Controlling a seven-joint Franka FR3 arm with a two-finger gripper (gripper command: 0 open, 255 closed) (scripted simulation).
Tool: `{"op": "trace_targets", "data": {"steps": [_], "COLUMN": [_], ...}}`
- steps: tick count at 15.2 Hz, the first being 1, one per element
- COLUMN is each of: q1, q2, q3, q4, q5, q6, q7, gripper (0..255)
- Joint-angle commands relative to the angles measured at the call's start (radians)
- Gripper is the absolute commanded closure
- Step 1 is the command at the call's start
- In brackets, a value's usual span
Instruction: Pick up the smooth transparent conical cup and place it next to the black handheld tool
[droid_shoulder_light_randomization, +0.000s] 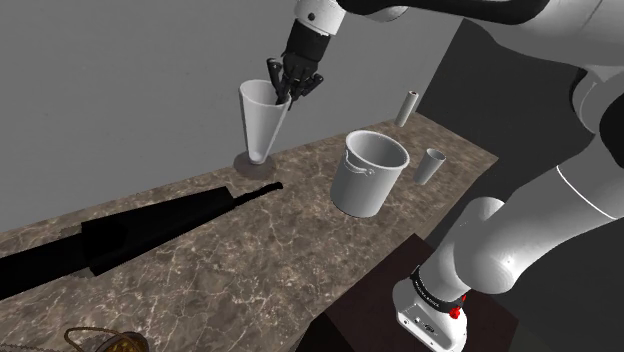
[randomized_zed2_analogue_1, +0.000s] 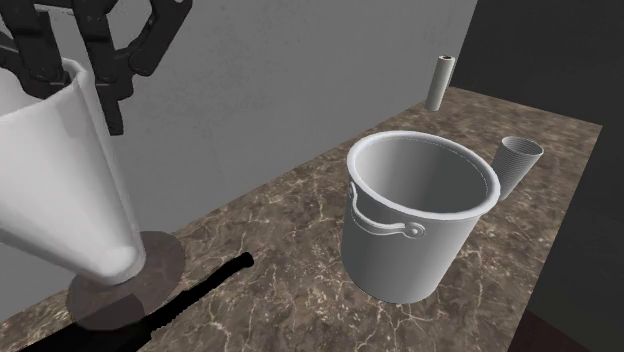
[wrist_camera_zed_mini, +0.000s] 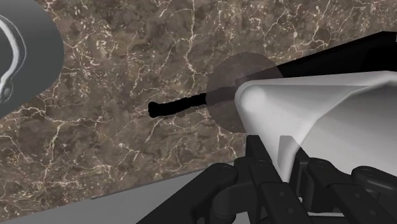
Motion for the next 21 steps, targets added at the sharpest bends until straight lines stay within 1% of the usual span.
{"op": "trace_targets", "data": {"steps": [1, 6, 11, 16, 21], "q1": [0.017, 0.059, 0.101, 0.145, 0.200], "q2": [-0.002, 0.005, 0.039, 0.105, 0.205], "q3": [0.029, 0.107, 0.187, 0.270, 0.354], "q4": [0.017, 0.060, 0.132, 0.236, 0.378], "q5": [-0.001, -0.008, -0.025, -0.061, -0.126], "q6": [-0.012, -0.031, -0.054, -0.085, -0.128], "q7": [0.050, 0.175, 0.305, 0.440, 0.584], "gripper": [255, 255, 255, 255, 255]}}
